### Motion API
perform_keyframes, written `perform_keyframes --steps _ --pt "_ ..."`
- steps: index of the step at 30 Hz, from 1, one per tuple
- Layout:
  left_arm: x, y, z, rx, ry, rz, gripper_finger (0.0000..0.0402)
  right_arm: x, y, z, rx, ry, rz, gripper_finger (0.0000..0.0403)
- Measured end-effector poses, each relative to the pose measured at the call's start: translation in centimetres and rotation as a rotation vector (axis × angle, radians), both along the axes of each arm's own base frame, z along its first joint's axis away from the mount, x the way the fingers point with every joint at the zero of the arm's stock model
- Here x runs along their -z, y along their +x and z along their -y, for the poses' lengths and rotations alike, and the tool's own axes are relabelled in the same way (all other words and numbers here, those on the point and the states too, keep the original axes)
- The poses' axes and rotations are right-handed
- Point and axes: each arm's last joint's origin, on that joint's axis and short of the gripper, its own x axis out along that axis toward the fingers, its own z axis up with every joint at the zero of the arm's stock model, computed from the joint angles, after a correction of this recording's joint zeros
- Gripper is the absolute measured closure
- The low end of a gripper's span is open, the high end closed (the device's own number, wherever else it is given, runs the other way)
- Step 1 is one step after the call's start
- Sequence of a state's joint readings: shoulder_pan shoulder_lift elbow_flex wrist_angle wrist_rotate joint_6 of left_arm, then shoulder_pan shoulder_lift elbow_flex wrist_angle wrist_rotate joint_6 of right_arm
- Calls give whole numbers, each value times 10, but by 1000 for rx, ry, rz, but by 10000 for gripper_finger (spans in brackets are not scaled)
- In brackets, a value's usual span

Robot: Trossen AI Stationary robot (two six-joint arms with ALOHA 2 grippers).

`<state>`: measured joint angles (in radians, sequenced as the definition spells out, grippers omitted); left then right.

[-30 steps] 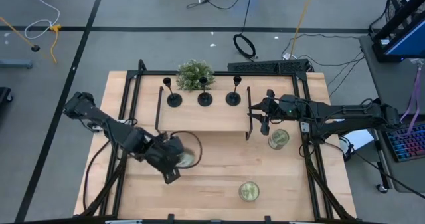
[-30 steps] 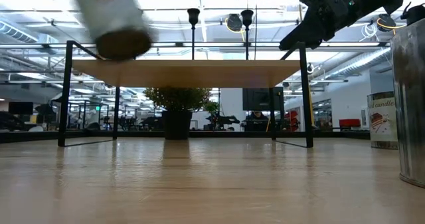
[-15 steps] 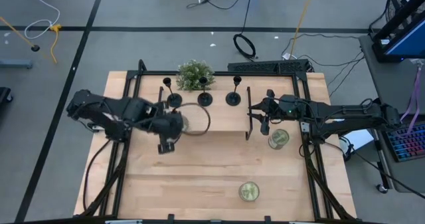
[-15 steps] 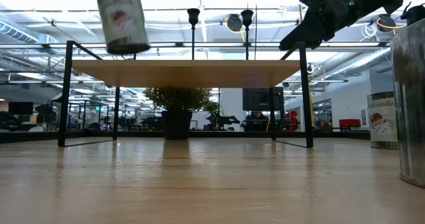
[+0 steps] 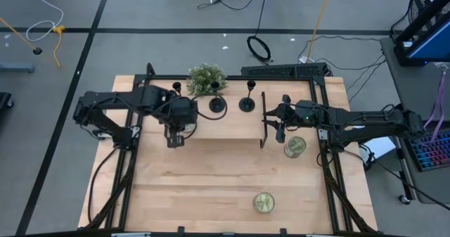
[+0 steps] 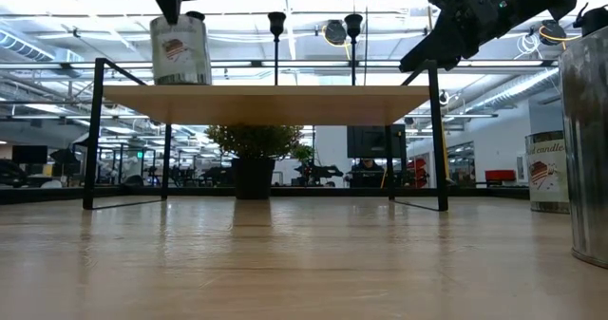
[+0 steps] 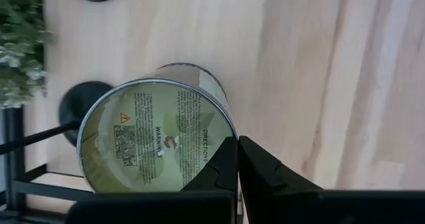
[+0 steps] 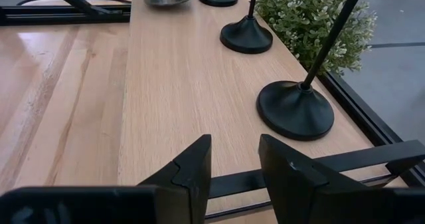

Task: Pick & Place candle stick holders
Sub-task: Put the middle silver scented candle on the shelf

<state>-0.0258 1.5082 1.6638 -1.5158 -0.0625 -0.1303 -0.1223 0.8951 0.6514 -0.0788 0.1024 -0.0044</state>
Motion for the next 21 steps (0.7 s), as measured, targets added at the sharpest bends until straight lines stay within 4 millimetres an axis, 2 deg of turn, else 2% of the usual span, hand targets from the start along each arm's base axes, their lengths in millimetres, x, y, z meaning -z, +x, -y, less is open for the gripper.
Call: perform_keyframes --steps 11,21 --pt "0 0 -7 -10 -7 -3 396 0 0 0 0 0 0 284" --pt "0 -1 -8 -30 -6 0 362 0 0 0 0 0 0 284"
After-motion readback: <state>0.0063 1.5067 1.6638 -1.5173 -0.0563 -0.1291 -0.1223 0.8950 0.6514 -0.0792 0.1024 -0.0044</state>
